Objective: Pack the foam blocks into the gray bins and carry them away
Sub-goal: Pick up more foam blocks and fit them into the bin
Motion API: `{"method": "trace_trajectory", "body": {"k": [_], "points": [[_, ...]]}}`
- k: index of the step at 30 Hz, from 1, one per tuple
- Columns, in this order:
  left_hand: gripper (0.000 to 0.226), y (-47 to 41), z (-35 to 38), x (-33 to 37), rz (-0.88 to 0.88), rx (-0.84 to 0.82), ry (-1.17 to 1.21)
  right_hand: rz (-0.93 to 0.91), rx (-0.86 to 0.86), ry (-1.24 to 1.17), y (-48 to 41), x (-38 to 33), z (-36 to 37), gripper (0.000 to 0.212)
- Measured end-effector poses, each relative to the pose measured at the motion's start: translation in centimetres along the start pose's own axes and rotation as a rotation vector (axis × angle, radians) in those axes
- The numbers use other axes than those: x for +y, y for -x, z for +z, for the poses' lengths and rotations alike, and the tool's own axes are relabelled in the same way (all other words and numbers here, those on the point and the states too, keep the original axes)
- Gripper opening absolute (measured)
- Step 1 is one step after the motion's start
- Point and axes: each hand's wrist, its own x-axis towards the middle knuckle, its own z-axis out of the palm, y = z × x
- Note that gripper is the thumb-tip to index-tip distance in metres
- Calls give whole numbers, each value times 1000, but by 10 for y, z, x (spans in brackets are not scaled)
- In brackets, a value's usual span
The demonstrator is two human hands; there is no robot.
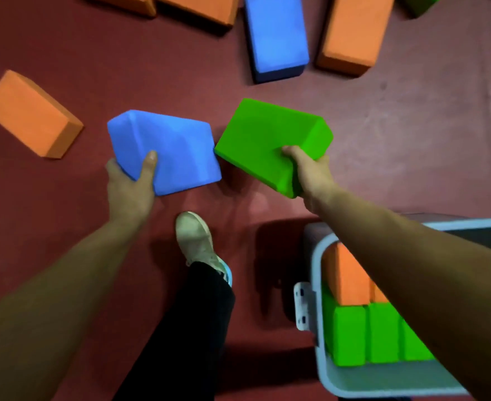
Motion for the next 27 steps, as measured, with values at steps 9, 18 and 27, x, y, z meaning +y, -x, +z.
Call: {"method": "trace_trajectory", "body": {"k": [9, 18, 27], "points": [[62, 238, 63, 125, 86, -47, 134, -204, -159, 132, 113, -66, -253, 92], [86, 451, 133, 182, 151, -138, 111, -312, -172, 129, 191, -66, -481, 71], [81, 531, 212, 157, 101, -309, 73, -200, -104, 354, 191, 5, -557, 88]]}}
